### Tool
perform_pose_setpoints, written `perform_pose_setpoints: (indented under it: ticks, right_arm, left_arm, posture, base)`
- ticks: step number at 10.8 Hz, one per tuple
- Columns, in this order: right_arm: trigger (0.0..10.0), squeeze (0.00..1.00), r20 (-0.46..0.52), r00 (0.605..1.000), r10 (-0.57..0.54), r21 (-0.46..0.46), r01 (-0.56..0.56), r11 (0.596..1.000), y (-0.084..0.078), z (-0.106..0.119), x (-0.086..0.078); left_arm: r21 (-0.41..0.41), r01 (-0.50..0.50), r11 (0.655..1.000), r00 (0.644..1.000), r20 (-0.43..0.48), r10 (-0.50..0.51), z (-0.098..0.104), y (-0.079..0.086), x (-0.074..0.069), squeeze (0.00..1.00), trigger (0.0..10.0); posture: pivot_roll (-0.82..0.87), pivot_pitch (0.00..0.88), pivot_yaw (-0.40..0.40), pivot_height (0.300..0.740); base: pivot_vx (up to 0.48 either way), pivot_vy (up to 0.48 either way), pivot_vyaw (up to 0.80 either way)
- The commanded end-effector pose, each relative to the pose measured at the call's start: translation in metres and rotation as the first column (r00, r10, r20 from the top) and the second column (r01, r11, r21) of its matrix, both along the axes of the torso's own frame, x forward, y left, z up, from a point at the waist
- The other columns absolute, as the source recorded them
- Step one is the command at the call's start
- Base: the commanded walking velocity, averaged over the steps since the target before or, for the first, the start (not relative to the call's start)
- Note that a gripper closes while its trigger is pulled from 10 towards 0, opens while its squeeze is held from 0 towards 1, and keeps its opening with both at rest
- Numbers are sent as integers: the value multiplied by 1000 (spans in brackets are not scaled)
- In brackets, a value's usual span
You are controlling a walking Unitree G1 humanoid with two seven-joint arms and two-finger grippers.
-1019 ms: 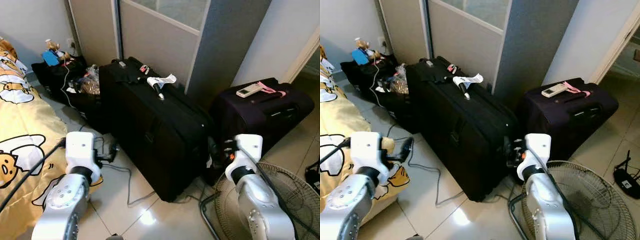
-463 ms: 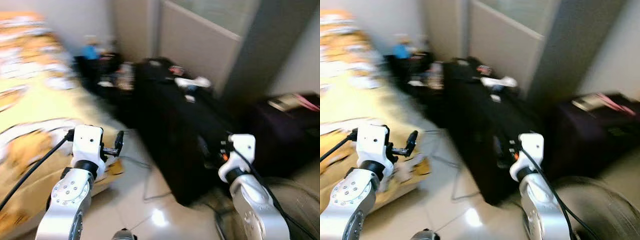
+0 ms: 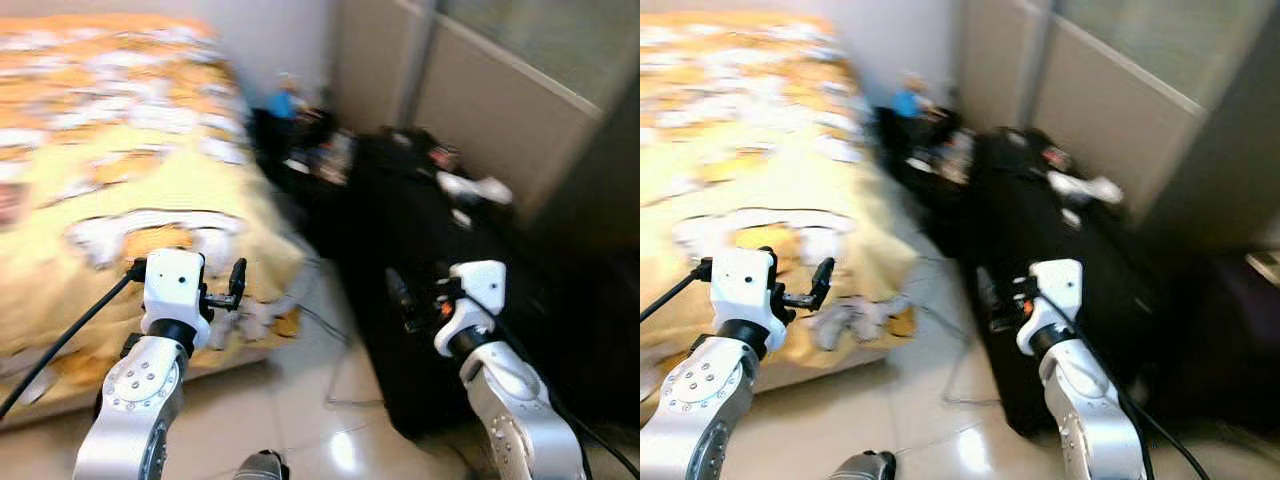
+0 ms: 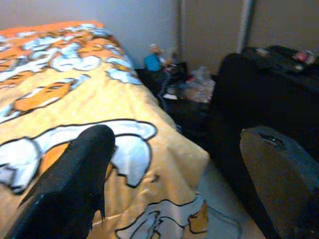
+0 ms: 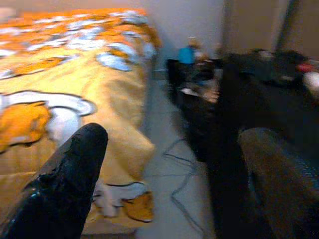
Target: Clean up the room
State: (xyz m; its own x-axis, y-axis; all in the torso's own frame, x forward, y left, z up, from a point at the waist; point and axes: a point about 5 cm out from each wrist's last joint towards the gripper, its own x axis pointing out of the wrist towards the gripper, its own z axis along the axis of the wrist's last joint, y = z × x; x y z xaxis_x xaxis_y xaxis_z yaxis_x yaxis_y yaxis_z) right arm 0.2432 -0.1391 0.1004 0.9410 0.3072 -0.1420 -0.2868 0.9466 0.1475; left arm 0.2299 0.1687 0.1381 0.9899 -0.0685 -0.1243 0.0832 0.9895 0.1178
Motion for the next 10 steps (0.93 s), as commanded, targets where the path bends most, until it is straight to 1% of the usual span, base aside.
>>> perform_pose_setpoints:
  ticks: [1,5,8,10]
  right_arm:
    - [10000,0,13,999,50,22,-51,998,7,4,0]
    - [10000,0,18,995,98,20,-98,995,11,3,0]
    - [10000,0,14,994,111,17,-111,994,13,2,0]
    - [10000,0,-6,998,55,59,-54,997,9,-1,1]
  left_arm:
    - [7,-1,1000,1000,25,1,5,2,0,0,10000]
    - [2,-1,1000,1000,21,1,5,2,0,0,10000]
    - [4,-9,1000,1000,15,9,3,3,-2,0,10000]
    - [16,-11,1000,1000,9,11,3,4,-4,0,10000]
  posture:
    - [86,0,-31,740]
    - [78,0,-27,740]
    - [94,0,-40,740]
    - [99,0,-42,740]
  base:
    - [319,0,800]
    - [318,0,800]
    - [320,0,800]
    - [322,0,0]
